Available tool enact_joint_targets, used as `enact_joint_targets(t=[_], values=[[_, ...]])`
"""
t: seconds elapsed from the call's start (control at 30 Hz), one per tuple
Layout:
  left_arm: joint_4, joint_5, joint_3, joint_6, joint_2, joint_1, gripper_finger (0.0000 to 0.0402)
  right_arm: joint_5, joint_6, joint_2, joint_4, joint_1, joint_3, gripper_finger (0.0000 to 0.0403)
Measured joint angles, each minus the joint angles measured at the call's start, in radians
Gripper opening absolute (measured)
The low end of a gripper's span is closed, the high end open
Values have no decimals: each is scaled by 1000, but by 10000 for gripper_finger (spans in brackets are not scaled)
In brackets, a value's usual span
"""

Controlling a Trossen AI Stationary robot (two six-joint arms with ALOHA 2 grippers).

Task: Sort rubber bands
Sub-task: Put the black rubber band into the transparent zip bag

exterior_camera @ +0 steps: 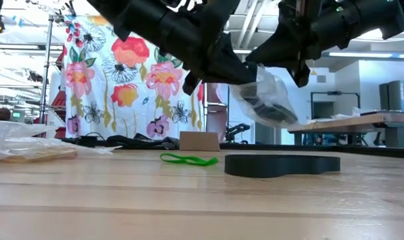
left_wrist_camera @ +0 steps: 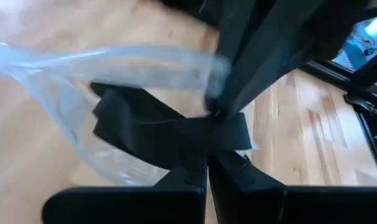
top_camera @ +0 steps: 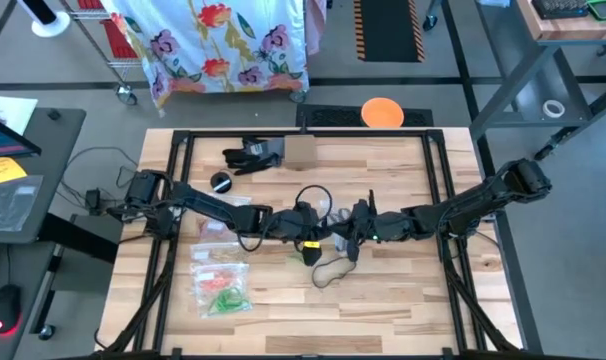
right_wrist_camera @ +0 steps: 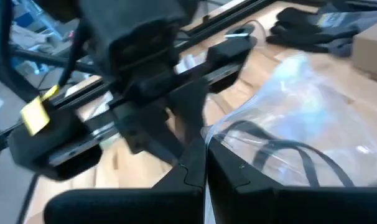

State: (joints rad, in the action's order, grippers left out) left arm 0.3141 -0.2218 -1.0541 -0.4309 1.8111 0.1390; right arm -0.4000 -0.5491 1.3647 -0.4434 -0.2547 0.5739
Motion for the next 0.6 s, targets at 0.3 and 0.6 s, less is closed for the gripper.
enact_joint_targets(t=[0.3, 0.6], values=[[-317, 113, -112, -158, 0, -33, 0, 8, -8, 0, 51, -1, 0, 0], [-509, 119, -169, -175, 0, -42, 0, 8, -4, 0, 44, -1, 0, 0]])
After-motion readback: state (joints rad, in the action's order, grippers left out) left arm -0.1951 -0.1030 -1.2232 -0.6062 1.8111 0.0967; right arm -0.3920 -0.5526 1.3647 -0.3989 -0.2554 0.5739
